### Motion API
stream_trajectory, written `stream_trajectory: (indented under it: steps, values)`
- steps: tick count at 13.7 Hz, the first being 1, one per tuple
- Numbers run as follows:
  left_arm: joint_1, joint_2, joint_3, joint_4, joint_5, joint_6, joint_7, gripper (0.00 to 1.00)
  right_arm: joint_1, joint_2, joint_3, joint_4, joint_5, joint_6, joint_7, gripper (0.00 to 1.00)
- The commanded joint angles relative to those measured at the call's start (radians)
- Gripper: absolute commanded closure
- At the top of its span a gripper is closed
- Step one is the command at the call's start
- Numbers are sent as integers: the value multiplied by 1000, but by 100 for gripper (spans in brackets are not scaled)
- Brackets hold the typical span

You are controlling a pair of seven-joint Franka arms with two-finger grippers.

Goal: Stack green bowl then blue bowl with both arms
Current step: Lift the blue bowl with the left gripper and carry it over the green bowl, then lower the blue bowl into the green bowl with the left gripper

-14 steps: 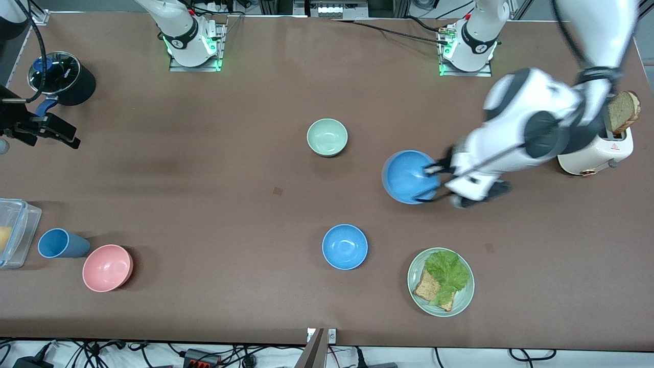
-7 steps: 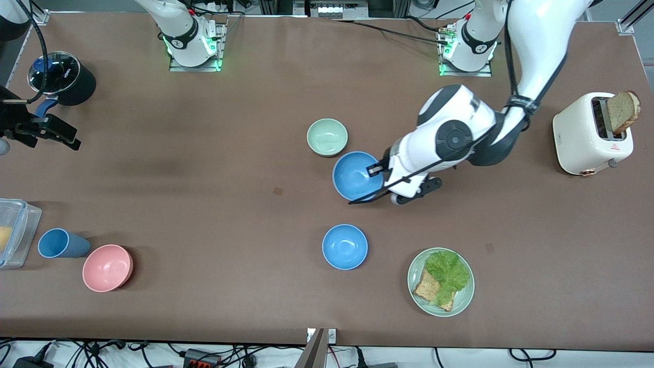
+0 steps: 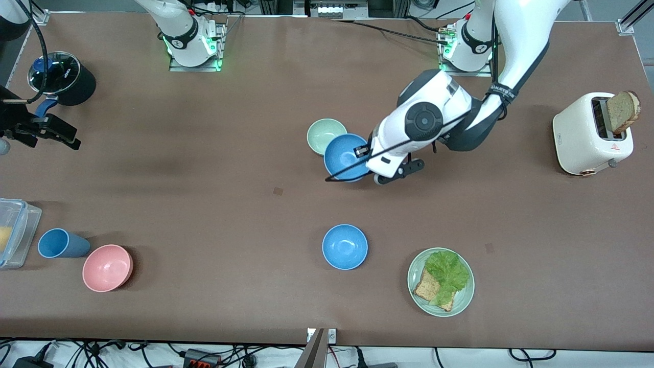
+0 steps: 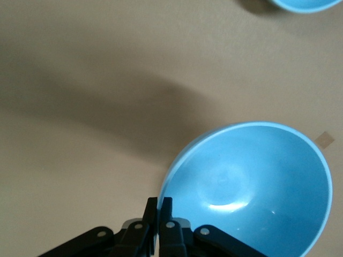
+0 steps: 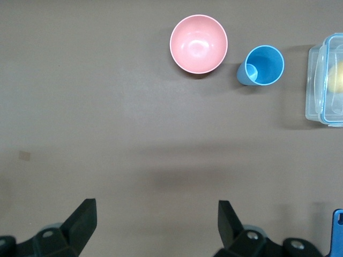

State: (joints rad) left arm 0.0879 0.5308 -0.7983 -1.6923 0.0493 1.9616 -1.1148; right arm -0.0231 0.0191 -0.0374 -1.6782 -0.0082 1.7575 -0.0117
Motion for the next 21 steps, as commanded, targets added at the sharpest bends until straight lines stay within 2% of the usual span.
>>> stream_trajectory:
  steps: [1, 4, 5, 9, 11, 15, 21]
  values:
    - [59, -48, -53, -78, -39, 52, -29, 100, 3, -19, -3, -18, 5, -3, -21, 0]
    - [24, -45, -71, -139, -34, 100, 1, 100, 2, -19, -3, -17, 5, -3, -21, 0]
    - [-18, -41, -68, -142, -34, 114, -2, 100, 2, -19, -3, -15, 5, -3, -21, 0]
    - [-79, -23, -62, -142, -23, 154, 4, 99, 2, -16, -3, -12, 5, -4, -22, 0]
    - [-82, -3, -62, -150, 47, 154, 3, 99, 2, -16, -3, -12, 5, -4, -22, 0]
    - [-94, -2, -61, -219, 107, 177, -2, 99, 3, -11, -3, -11, 5, -3, -25, 0]
    - [-103, 8, -52, -222, 110, 218, -3, 98, 5, -13, -1, -11, 5, -4, -27, 0]
